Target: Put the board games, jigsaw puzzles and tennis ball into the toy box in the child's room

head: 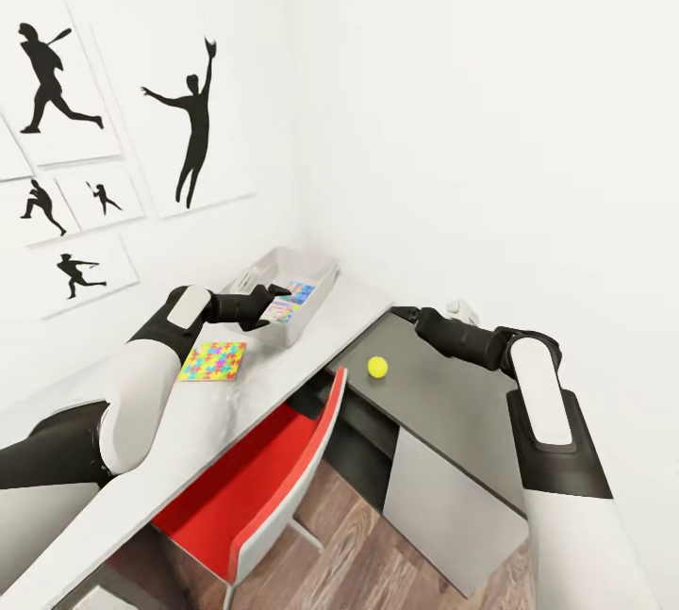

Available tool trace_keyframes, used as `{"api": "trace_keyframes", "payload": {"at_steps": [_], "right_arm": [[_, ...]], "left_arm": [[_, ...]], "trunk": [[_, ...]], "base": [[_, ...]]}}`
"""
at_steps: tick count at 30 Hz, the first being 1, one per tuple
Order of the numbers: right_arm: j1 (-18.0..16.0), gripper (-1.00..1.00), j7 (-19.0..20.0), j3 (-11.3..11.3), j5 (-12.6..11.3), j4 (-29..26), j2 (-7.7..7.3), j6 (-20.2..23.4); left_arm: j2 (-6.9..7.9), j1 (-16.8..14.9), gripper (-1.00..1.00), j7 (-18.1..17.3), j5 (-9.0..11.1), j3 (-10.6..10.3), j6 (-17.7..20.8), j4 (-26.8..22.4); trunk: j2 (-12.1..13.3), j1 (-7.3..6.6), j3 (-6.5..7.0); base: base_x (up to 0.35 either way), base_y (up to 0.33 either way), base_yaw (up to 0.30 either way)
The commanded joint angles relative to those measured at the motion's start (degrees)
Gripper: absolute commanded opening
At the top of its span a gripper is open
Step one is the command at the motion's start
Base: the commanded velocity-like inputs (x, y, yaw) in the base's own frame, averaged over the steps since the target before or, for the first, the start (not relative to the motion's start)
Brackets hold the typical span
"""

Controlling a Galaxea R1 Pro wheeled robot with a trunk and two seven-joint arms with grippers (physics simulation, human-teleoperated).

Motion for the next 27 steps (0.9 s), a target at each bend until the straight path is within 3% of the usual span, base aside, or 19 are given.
{"api": "trace_keyframes", "payload": {"at_steps": [1, 7, 11, 12, 17, 20, 23, 27], "right_arm": [[-0.1, 1.00, -0.6, -0.1, -0.6, 0.0, 0.03, 0.3], [-0.1, 1.00, -0.6, -0.3, -0.5, 0.0, -0.17, 0.5], [-0.1, 1.00, -0.6, -0.4, -0.4, -0.1, -0.49, 0.7], [0.0, 1.00, -0.6, -0.5, -0.5, -0.1, -0.72, 0.7], [0.5, 1.00, -0.6, -0.6, -0.4, -0.1, -1.25, 0.7], [0.7, 1.00, -0.6, -0.9, -0.4, -0.1, -1.47, 0.7], [0.7, 1.00, -0.6, -1.3, -0.4, -0.1, -1.52, 0.7], [0.8, 1.00, -0.6, -1.5, -0.5, -0.1, -1.54, 0.7]], "left_arm": [[-0.04, 0.0, 1.00, -0.2, -0.4, 0.4, 0.3, 0.0], [0.50, 0.0, 1.00, -0.2, -0.4, 0.4, 2.0, -0.2], [3.01, 0.0, 1.00, -0.3, -0.4, 0.1, 5.1, -1.8], [4.37, 0.0, 1.00, -0.3, -0.5, -0.1, 6.3, -3.0], [8.38, 0.0, 1.00, -0.3, -0.6, -0.6, 10.7, -7.2], [11.91, 0.1, 1.00, -0.3, -0.6, -2.6, 12.1, -9.4], [13.25, 0.7, 1.00, -0.9, -0.7, -5.5, 12.2, -10.1], [13.96, 1.7, 1.00, -2.3, -0.8, -7.8, 12.2, -10.5]], "trunk": [[-0.1, 0.03, -0.03], [-0.1, 0.03, 0.53], [-0.1, 0.03, 0.91], [-0.1, 0.03, 1.00], [-0.1, 0.03, 1.44], [-0.1, 0.03, 1.67], [-0.1, 0.03, 1.86], [-0.1, 0.03, 1.96]], "base": [[-0.042, 0.000, -0.003], [-0.014, 0.000, 0.000], [-0.002, 0.000, 0.043], [-0.001, 0.000, 0.102], [0.000, 0.000, 0.140], [-0.006, 0.000, 0.188], [-0.121, 0.000, 0.203], [-0.243, 0.000, 0.106]]}}
